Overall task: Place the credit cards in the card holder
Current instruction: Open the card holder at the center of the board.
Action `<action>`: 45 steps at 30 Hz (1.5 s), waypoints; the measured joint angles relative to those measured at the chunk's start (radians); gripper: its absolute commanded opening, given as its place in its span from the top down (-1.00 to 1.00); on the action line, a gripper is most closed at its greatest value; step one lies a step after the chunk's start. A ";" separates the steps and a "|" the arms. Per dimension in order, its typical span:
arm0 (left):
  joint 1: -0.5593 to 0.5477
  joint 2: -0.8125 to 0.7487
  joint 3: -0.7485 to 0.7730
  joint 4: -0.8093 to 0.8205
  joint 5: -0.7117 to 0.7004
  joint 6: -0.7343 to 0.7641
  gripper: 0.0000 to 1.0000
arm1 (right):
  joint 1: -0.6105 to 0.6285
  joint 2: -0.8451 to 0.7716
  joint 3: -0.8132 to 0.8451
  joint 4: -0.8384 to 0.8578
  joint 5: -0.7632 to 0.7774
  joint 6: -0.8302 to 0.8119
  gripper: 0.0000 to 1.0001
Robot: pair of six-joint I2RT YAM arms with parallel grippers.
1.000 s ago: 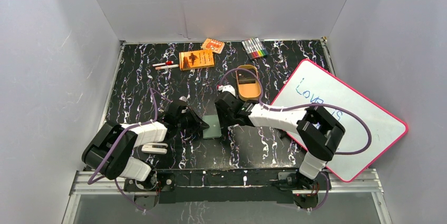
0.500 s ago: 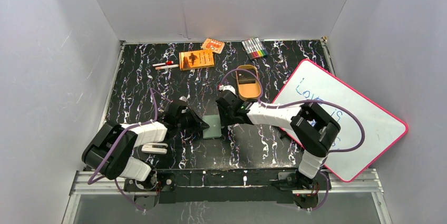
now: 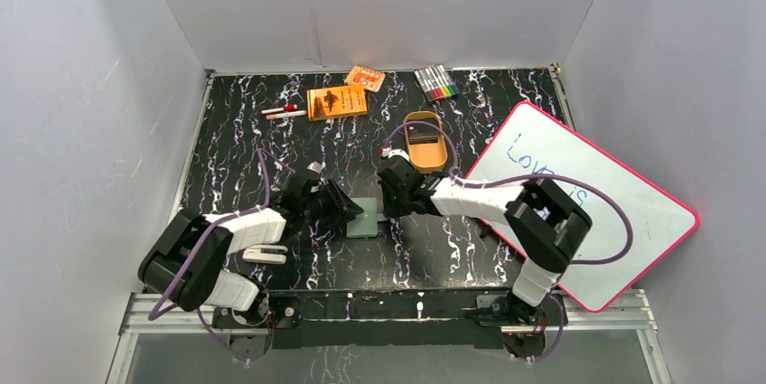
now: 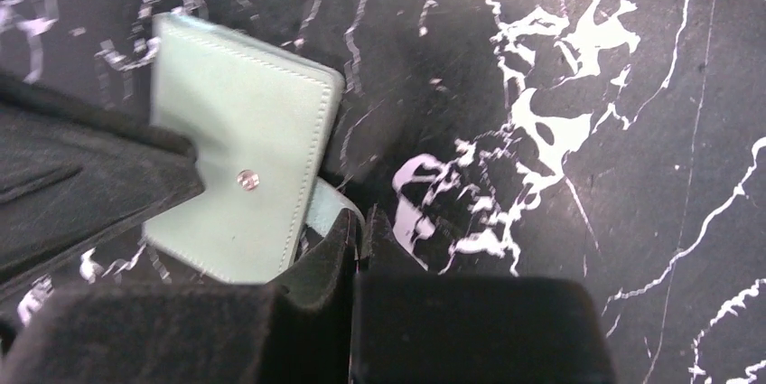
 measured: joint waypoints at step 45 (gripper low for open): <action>-0.040 -0.072 0.050 -0.037 0.155 0.208 -0.12 | 0.000 -0.317 -0.141 0.088 -0.229 -0.026 1.00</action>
